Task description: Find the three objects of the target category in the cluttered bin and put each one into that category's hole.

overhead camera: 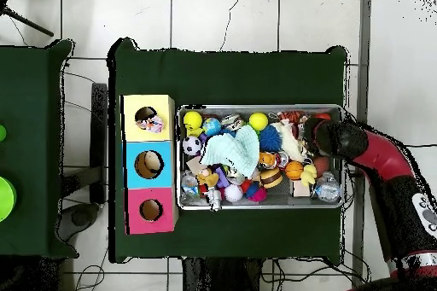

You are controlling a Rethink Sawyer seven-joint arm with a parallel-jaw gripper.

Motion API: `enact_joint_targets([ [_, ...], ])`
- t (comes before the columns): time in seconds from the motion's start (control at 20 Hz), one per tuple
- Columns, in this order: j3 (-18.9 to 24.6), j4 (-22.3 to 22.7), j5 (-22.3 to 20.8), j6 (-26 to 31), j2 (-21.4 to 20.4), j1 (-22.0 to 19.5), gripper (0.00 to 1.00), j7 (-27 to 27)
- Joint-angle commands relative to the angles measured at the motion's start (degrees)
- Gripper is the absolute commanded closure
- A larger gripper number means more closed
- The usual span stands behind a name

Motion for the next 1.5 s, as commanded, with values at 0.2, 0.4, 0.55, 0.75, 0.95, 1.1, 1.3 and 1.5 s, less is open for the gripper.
enact_joint_targets([
  [0.2,-1.9,10.8,-1.3,-3.7,-14.0,10.9,1.0,8.4],
  [0.4,-3.3,15.6,2.5,-1.0,-22.2,14.2,1.0,12.6],
  [0.55,-6.0,16.9,5.1,1.7,-25.1,16.8,1.0,15.8],
  [0.75,-8.0,17.3,8.0,2.6,-25.3,18.1,1.0,16.0],
  [0.95,-10.5,18.3,10.5,3.5,-26.7,20.0,1.0,16.3],
  [1.1,-12.7,20.2,12.5,2.4,-28.0,21.7,1.0,17.9],
  [1.3,-15.3,23.6,14.5,-2.0,-28.5,23.7,1.0,21.1],
  [1.5,-18.3,25.1,16.7,-3.7,-28.5,26.6,1.0,24.1],
])
